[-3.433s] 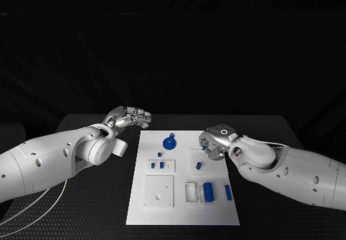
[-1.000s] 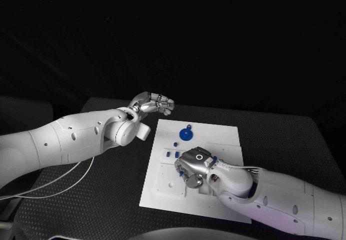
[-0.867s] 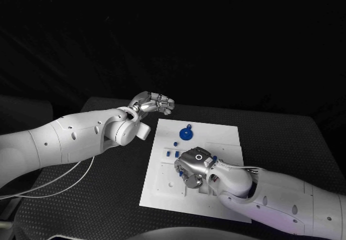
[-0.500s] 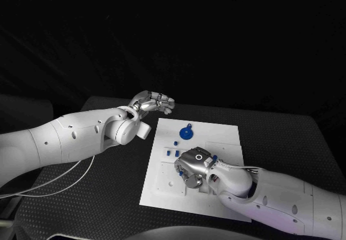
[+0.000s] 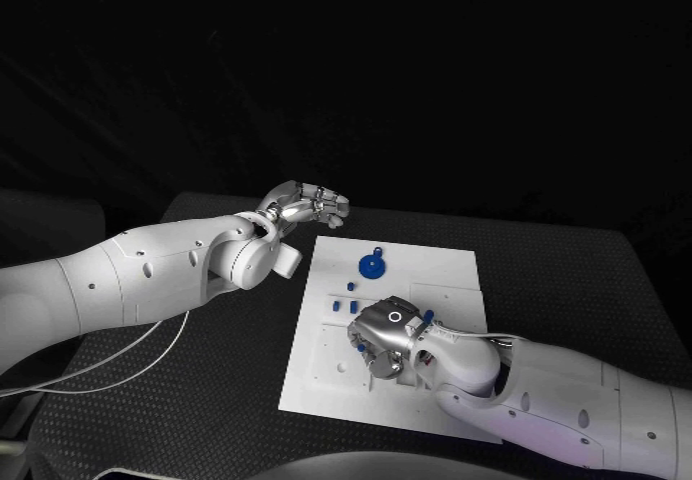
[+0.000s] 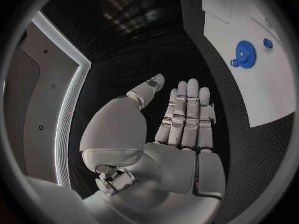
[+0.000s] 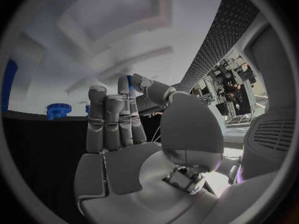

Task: Assemble the parts on the task board

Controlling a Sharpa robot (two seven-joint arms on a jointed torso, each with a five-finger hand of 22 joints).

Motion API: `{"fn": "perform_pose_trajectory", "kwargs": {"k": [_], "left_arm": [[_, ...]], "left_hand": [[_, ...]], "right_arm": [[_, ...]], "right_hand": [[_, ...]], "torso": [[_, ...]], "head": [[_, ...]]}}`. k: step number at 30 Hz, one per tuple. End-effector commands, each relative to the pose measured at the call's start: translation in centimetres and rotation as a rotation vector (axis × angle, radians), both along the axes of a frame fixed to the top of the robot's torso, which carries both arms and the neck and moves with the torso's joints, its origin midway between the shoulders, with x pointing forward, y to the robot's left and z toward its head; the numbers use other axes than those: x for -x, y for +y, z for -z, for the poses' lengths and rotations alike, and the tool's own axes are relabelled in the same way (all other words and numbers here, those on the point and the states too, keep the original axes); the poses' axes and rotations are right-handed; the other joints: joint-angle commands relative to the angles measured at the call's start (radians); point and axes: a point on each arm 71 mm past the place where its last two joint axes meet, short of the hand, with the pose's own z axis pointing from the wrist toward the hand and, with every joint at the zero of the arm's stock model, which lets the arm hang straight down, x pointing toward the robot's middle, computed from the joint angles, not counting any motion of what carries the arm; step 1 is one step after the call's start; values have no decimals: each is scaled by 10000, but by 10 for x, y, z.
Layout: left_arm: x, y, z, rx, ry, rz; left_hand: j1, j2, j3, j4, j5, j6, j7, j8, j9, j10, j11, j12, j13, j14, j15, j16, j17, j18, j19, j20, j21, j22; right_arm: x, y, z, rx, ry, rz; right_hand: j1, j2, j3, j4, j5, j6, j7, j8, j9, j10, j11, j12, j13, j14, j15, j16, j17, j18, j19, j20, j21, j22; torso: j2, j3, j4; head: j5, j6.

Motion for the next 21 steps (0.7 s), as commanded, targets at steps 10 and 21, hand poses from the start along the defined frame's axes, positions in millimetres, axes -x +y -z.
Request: {"fn": "perform_pose_trajectory", "kwargs": {"k": [10,21], "left_arm": [[0,-3,-2,124,-62,104],[0,0,-2,99,-44,54]], "left_hand": [[-26,-25,-36,5,16,-66,-9,68,-18,-82,11,6,-18,26,28,-81,24,-52,25,64,-54,16],[-28,-36,-41,5,10,-79,-4,65,-22,-93,15,1,-25,22,32,-104,38,-54,22,67,-66,20]], "right_arm": [[7,2,12,482,343,-174],[5,-10,7,-234,294,202]], "right_hand": [[-89,56,46,-27,-3,54,19,17,-1,14,30,-94,-9,0,-59,-28,14,366,-34,-41,49,200],[-552,-777,-504,-1,29,-1130,545,-649,-290,-1090,491,-817,-293,-153,374,-326,-105,366,-285,-29,-161,166]], "torso": [[-1,-3,3],[-2,-1,0]], "head": [[-23,-1],[-26,15]]}}
